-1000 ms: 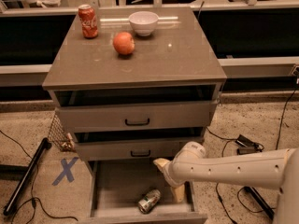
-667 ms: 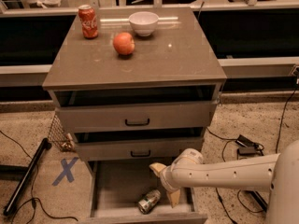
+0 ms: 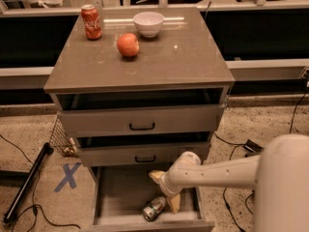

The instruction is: Pick 7up can from bottom drawer and place on counter

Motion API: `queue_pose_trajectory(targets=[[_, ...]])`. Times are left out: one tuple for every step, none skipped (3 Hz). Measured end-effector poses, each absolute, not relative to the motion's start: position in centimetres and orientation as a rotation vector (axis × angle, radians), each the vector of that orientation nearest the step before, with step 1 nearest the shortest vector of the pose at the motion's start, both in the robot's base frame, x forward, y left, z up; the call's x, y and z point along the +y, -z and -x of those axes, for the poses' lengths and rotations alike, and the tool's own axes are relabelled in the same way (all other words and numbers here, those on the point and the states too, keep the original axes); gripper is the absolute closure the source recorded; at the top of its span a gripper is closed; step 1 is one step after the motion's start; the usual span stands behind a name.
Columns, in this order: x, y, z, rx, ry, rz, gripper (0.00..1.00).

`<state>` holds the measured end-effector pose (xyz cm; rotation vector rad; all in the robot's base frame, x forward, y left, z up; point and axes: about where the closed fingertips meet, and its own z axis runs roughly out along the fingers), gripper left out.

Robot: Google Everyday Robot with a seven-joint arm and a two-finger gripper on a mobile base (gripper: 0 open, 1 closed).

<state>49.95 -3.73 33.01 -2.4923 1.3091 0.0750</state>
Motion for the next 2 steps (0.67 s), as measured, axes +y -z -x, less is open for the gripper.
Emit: queue_pose_trajectory(targets=[[-1.2,-26.9,-52.2,1.247,-0.164,2.580,0.00],[0.4,-21.3,-54.2,1.220,-0.211,2.629,0.00]])
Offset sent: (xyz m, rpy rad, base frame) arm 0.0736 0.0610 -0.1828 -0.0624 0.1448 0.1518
